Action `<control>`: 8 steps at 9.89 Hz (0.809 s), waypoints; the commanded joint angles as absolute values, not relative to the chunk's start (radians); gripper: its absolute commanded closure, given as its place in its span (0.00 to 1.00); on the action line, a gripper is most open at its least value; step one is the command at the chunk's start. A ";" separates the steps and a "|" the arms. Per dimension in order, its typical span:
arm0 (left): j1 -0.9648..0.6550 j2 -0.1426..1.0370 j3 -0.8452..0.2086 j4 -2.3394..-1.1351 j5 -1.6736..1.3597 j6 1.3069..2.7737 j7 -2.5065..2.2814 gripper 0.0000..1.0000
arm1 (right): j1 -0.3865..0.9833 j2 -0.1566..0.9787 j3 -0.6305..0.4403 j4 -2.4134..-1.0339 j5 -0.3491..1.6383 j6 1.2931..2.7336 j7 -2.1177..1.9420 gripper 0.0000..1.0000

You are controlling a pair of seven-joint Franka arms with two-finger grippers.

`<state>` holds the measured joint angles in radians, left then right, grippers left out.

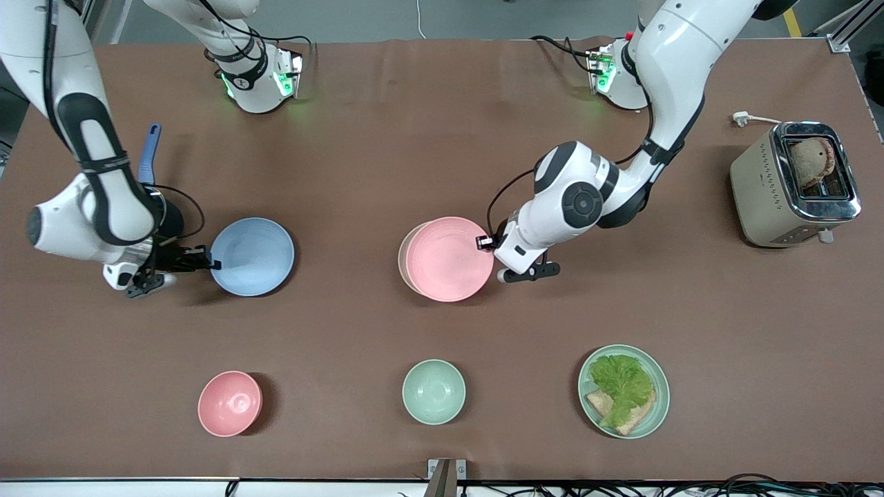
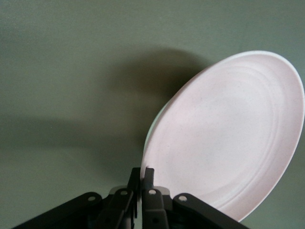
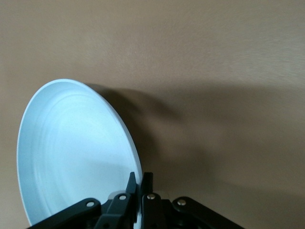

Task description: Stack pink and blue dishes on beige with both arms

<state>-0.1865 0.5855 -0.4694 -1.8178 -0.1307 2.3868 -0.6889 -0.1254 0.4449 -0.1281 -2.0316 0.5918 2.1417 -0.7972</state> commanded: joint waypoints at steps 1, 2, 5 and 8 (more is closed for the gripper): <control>-0.222 0.641 -0.463 -1.822 -0.080 2.436 -0.762 1.00 | -0.123 0.391 -0.164 -1.923 0.612 1.927 -0.663 1.00; -0.227 0.658 -0.463 -1.822 -0.068 2.463 -0.778 0.99 | -0.111 0.368 -0.158 -1.918 0.612 1.919 -0.605 1.00; -0.235 0.660 -0.463 -1.825 -0.044 2.464 -0.805 0.51 | -0.035 0.293 -0.073 -1.921 0.612 1.949 -0.383 1.00; -0.145 0.556 -0.460 -1.798 -0.034 2.425 -0.798 0.00 | -0.034 0.278 0.130 -1.971 0.611 2.147 -0.205 0.99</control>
<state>-0.2071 0.6150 -0.4652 -1.7933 -0.0628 2.4512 -0.7876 -0.0241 0.3114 0.0627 -1.9104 0.5999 2.0706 -0.2603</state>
